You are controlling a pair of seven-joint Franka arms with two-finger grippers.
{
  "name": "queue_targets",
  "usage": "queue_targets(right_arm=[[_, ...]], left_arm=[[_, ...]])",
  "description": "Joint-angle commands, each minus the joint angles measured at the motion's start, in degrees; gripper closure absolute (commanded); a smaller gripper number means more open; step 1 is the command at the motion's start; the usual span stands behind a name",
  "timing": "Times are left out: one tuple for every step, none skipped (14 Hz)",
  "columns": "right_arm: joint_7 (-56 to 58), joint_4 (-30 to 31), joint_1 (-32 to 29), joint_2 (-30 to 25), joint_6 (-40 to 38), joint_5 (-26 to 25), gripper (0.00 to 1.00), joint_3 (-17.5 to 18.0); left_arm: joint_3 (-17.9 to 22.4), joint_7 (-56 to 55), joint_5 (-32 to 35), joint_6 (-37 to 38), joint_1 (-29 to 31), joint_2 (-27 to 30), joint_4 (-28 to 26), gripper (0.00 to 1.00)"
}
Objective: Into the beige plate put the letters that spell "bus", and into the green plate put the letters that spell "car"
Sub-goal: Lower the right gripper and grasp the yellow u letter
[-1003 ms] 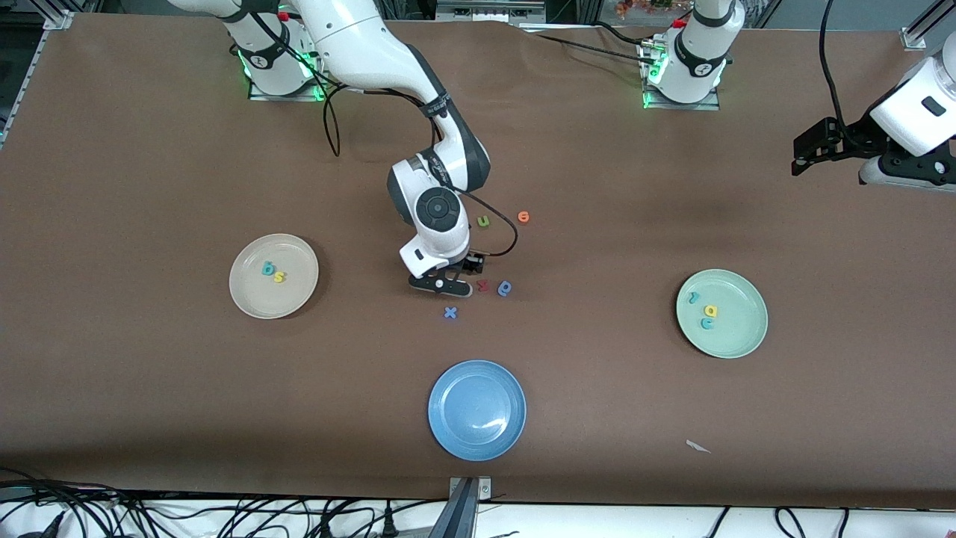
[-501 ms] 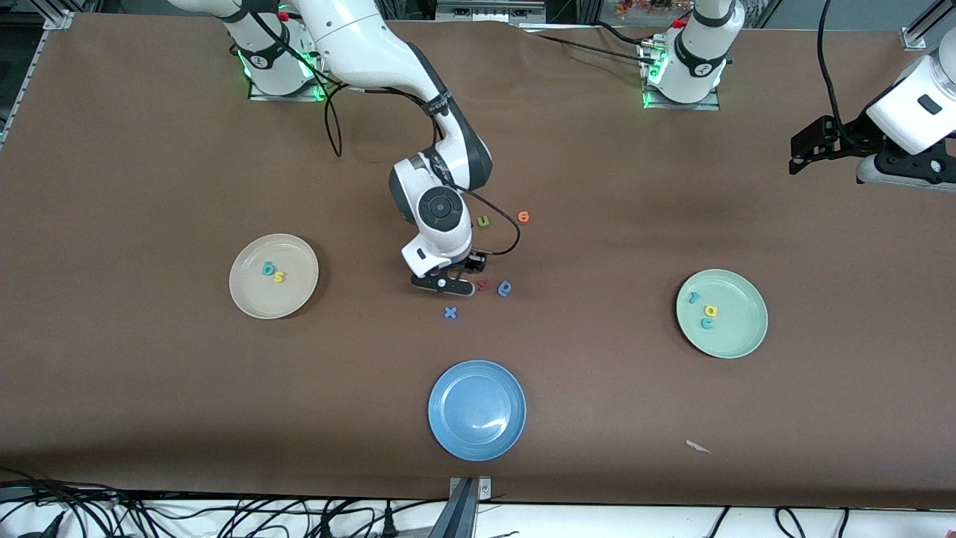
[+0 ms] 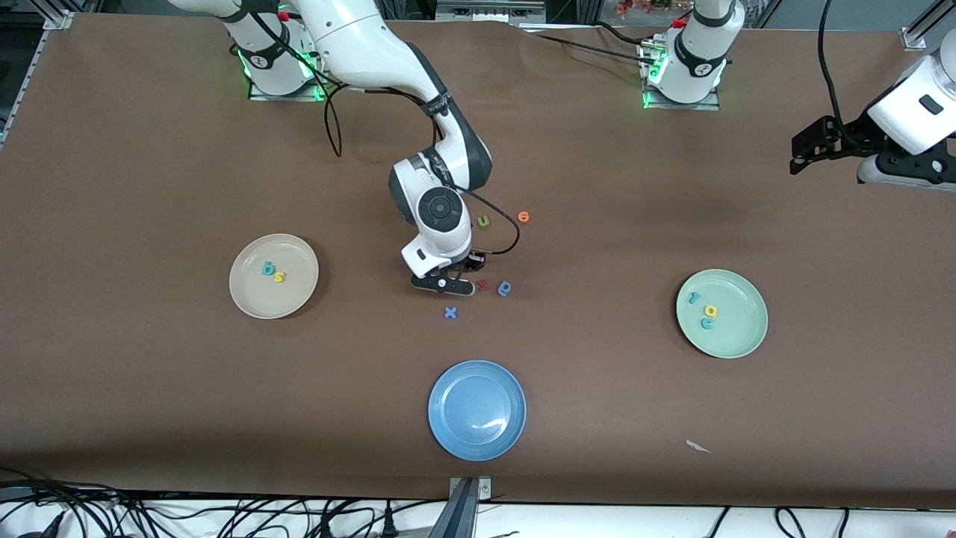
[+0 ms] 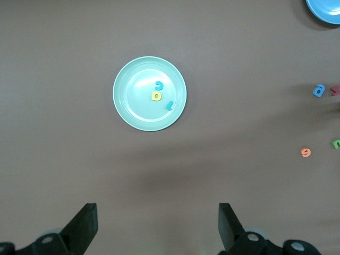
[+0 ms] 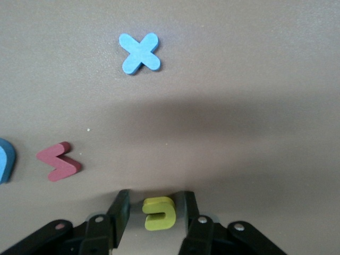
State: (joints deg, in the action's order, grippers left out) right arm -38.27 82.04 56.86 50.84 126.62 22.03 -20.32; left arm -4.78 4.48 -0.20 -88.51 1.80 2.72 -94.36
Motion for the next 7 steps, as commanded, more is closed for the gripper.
queue_targets(right_arm=[[0.74,-0.92,-0.08,-0.21,-2.07,0.47,0.66,0.02],[0.74,-0.92,-0.08,-0.22,-2.17,0.47,0.68,0.02],[0.74,-0.92,-0.08,-0.22,-2.17,0.47,0.70,0.02],[0.74,-0.92,-0.08,-0.22,-2.17,0.47,0.72,0.02],[0.74,-0.92,-0.08,-0.22,-2.17,0.47,0.72,0.02],[0.74,-0.92,-0.17,-0.30,-2.17,0.47,0.74,0.02],[0.91,-1.01,-0.17,-0.30,-2.25,0.47,0.75,-0.07]], left_arm=[[-0.32,-0.70,-0.77,1.24,0.22,0.18,0.93,0.00],[-0.32,-0.70,-0.77,1.15,0.22,0.18,0.93,0.00],[-0.32,-0.70,-0.77,1.15,0.22,0.18,0.93,0.00],[-0.32,-0.70,-0.77,1.24,0.22,0.18,0.93,0.00],[-0.23,-0.61,-0.77,1.24,0.31,0.18,0.93,0.00],[-0.23,-0.61,-0.77,1.24,0.31,0.18,0.93,0.00],[-0.23,-0.70,-0.77,1.24,0.31,0.18,0.93,0.00]])
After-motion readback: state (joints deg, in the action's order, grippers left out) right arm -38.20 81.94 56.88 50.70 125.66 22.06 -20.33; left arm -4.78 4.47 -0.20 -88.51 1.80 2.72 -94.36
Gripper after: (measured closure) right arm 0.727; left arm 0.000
